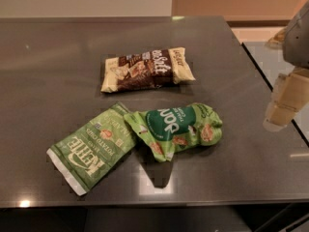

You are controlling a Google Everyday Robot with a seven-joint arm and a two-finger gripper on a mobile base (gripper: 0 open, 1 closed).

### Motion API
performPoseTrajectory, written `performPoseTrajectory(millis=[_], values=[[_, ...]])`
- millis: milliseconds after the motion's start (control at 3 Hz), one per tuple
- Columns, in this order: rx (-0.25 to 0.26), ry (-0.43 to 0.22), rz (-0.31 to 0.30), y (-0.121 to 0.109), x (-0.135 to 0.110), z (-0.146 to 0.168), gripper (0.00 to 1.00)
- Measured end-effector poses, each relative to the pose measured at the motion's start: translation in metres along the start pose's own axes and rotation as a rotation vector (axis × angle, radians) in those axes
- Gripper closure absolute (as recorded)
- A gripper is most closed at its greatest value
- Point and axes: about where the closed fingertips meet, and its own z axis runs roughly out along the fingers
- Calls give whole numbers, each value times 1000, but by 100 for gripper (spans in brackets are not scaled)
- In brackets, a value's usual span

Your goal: Pick brown chip bag

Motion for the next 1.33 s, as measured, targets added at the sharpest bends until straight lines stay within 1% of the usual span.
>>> performPoseTrajectory(millis=[333, 667, 1000, 1333], values=[[4, -1, 2, -1, 0, -1, 0], [52, -43, 34, -22, -3, 1, 0], [89, -80, 57, -54, -14, 15, 0], [116, -123, 72, -87, -32, 31, 0]])
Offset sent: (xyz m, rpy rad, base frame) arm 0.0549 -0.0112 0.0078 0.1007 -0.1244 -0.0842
